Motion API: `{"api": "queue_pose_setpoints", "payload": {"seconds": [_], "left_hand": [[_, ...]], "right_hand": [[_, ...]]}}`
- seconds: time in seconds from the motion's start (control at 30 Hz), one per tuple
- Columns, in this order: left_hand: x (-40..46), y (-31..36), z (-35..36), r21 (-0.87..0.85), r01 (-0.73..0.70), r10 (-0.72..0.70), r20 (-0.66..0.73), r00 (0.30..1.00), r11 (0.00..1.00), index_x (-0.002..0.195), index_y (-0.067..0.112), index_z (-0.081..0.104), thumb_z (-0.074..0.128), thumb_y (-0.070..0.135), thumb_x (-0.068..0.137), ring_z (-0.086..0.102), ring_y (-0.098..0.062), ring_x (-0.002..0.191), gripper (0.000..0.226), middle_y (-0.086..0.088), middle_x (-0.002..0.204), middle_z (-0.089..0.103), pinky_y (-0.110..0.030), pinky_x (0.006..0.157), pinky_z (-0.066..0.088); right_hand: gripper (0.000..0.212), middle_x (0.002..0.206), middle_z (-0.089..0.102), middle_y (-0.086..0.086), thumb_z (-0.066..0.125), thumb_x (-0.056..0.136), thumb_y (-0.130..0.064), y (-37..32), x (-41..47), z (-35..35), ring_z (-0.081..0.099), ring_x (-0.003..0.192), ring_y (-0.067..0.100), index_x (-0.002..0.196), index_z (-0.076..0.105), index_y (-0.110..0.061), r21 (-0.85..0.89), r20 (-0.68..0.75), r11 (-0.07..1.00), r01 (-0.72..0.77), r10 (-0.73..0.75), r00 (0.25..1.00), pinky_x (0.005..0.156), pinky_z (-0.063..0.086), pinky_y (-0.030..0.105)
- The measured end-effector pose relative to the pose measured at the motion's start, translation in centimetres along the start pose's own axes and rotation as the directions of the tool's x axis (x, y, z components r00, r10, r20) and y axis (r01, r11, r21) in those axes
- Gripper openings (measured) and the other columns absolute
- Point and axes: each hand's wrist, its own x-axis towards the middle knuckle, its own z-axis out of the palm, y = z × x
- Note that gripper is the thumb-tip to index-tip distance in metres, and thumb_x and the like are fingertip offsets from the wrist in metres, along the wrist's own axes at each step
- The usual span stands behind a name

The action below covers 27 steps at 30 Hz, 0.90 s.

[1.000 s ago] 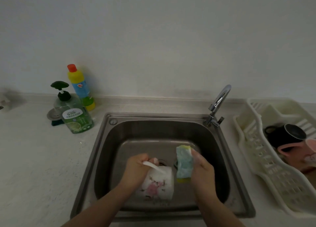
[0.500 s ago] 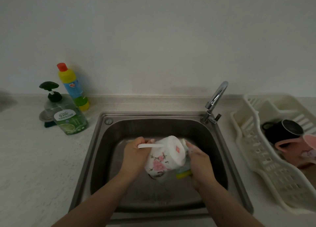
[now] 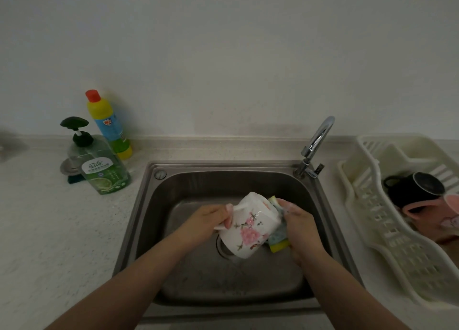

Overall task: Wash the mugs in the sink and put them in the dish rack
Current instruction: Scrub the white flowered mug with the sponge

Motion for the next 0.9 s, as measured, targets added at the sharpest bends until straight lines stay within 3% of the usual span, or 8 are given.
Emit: {"api": "queue_pose_setpoints", "payload": {"seconds": [0.17, 0.3, 0.43, 0.57, 0.67, 0.73, 0.8, 0.9], "left_hand": [[-0.3, 0.5, -0.5, 0.025, 0.045, -0.048, 0.102, 0.994, 0.999, 0.07, 0.015, 0.058, 0.051, 0.046, 0.084, 0.058, -0.009, 0.076, 0.035, 0.014, 0.072, 0.063, -0.029, 0.077, 0.045], [-0.7, 0.6, -0.4, 0.051, 0.075, -0.082, 0.139, 0.987, 0.996, 0.09, -0.008, 0.062, 0.057, 0.038, 0.094, 0.066, -0.021, 0.111, 0.046, 0.005, 0.12, 0.069, -0.043, 0.098, 0.052], [-1.4, 0.6, 0.3, 0.065, 0.079, -0.082, 0.051, 0.995, 0.995, 0.121, 0.006, 0.065, 0.05, 0.027, 0.101, 0.065, -0.015, 0.11, 0.033, 0.002, 0.125, 0.067, -0.031, 0.093, 0.055], [-2.0, -0.8, 0.4, 0.112, 0.208, -0.211, 0.017, 0.977, 0.972, 0.093, 0.016, 0.068, 0.053, 0.031, 0.099, 0.059, -0.019, 0.112, 0.023, 0.003, 0.131, 0.06, -0.036, 0.082, 0.056], [-2.8, -2.0, 0.7, -0.106, 0.246, -0.249, -0.02, 0.968, 0.963, 0.11, -0.003, 0.065, 0.054, 0.024, 0.099, 0.059, -0.025, 0.115, 0.031, -0.001, 0.136, 0.057, -0.038, 0.078, 0.06], [-3.1, -2.5, 1.1, -0.171, 0.154, -0.163, -0.037, 0.986, 0.973, 0.097, -0.01, 0.061, 0.053, 0.019, 0.099, 0.059, -0.024, 0.118, 0.03, 0.006, 0.142, 0.052, -0.036, 0.076, 0.06], [-3.3, -2.1, 1.7, -0.235, 0.091, -0.101, -0.031, 0.994, 0.968, 0.085, -0.007, 0.059, 0.052, 0.014, 0.098, 0.062, -0.023, 0.115, 0.026, 0.014, 0.141, 0.051, -0.033, 0.074, 0.059], [-3.1, -2.2, 2.5, -0.323, 0.05, -0.066, -0.041, 0.997, 0.945, 0.094, -0.016, 0.06, 0.057, 0.017, 0.092, 0.068, -0.024, 0.107, 0.033, 0.008, 0.136, 0.058, -0.045, 0.08, 0.06]], "right_hand": [[0.023, 0.082, 0.073, -0.006, 0.049, 0.1, -0.028, 0.3, -0.6, -0.2, 0.068, 0.079, 0.017, 0.092, 0.07, -0.029, -0.04, 0.05, 0.997, 0.07, -0.068, 0.996, 0.058, 0.049, 0.028], [0.019, 0.091, 0.074, -0.004, 0.053, 0.098, -0.027, 0.8, -0.8, -0.3, 0.07, 0.085, 0.015, 0.097, 0.072, -0.029, -0.071, 0.083, 0.989, 0.131, -0.125, 0.989, 0.069, 0.055, 0.032], [0.017, 0.103, 0.073, -0.005, 0.061, 0.094, -0.034, 1.4, -0.7, -0.2, 0.069, 0.098, 0.015, 0.107, 0.072, -0.033, -0.103, 0.101, 0.975, 0.195, -0.184, 0.978, 0.085, 0.057, 0.045], [0.014, 0.094, 0.074, -0.01, 0.06, 0.093, -0.035, 1.5, -1.4, 0.1, 0.07, 0.09, 0.008, 0.099, 0.073, -0.035, -0.152, 0.132, 0.954, 0.259, -0.24, 0.962, 0.08, 0.059, 0.035], [0.015, 0.097, 0.072, -0.015, 0.058, 0.095, -0.033, 1.4, -2.0, 0.5, 0.067, 0.094, 0.002, 0.099, 0.07, -0.041, -0.236, 0.184, 0.915, 0.329, -0.29, 0.939, 0.084, 0.058, 0.03], [0.021, 0.11, 0.069, -0.014, 0.059, 0.095, -0.029, 1.0, -1.5, 0.6, 0.063, 0.103, 0.001, 0.114, 0.069, -0.033, -0.403, 0.241, 0.776, 0.485, -0.421, 0.874, 0.093, 0.053, 0.029], [0.035, 0.131, 0.059, -0.008, 0.055, 0.097, -0.021, 0.6, -0.8, 1.3, 0.056, 0.117, 0.007, 0.131, 0.059, -0.028, -0.664, 0.402, 0.416, 0.621, -0.501, 0.766, 0.101, 0.046, 0.027], [0.052, 0.143, 0.049, -0.004, 0.065, 0.088, -0.012, -0.2, -1.4, 2.5, 0.044, 0.133, 0.017, 0.137, 0.053, -0.027, -0.713, 0.569, 0.104, 0.694, -0.493, 0.658, 0.109, 0.04, 0.034]]}}
